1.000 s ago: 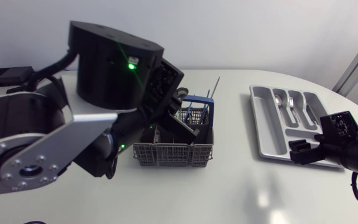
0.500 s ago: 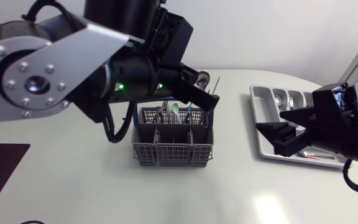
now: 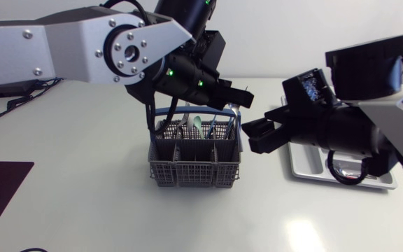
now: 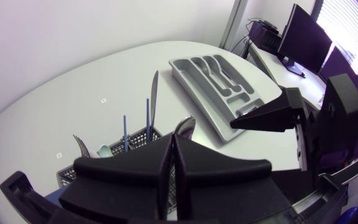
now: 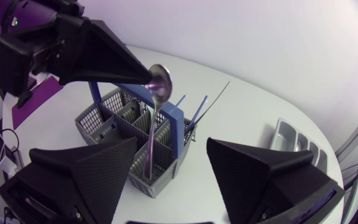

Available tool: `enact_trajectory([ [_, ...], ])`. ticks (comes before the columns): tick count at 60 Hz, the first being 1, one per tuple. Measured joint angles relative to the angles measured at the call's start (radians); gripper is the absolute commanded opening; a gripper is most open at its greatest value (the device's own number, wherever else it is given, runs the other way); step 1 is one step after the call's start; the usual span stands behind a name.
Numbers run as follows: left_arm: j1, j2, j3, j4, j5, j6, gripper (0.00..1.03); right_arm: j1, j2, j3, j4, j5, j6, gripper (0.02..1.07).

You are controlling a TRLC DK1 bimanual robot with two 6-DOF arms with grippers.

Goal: Unload the cutlery basket into the drawer organizer.

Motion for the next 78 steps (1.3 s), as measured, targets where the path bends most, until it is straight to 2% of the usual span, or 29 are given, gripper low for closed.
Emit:
enact_trajectory([
  [2,0.003,0.006,0.011,-0.003,0.01,-0.003,0.03,0.009,0.022,0.011,0.006,0.012,0.001,0.69],
  [13,0.014,0.023,0.036,-0.013,0.032,-0.02,0.03,0.019,0.117,0.071,0.039,0.037,0.005,0.49],
  [18,0.014,0.023,0.036,-0.021,0.037,-0.023,0.03,0.019,0.145,0.09,0.045,0.048,0.011,0.44],
  [25,0.014,0.023,0.041,-0.03,0.042,-0.027,0.03,0.021,0.174,0.103,0.055,0.058,0.013,0.43],
  [36,0.018,0.026,0.043,-0.031,0.066,-0.042,0.03,0.034,0.19,0.103,0.061,0.069,0.013,0.21],
  [50,0.023,0.034,0.053,-0.03,0.08,-0.045,0.03,0.058,0.192,0.103,0.069,0.114,0.012,0.13],
  [64,0.024,0.034,0.053,-0.031,0.08,-0.046,0.04,0.058,0.198,0.101,0.085,0.127,0.011,0.12],
  [67,0.024,0.034,0.053,-0.031,0.08,-0.046,0.08,0.058,0.198,0.1,0.086,0.129,0.011,0.12],
  [78,0.024,0.032,0.053,-0.036,0.106,-0.045,0.38,0.06,0.195,0.069,0.09,0.119,-0.003,0.12],
])
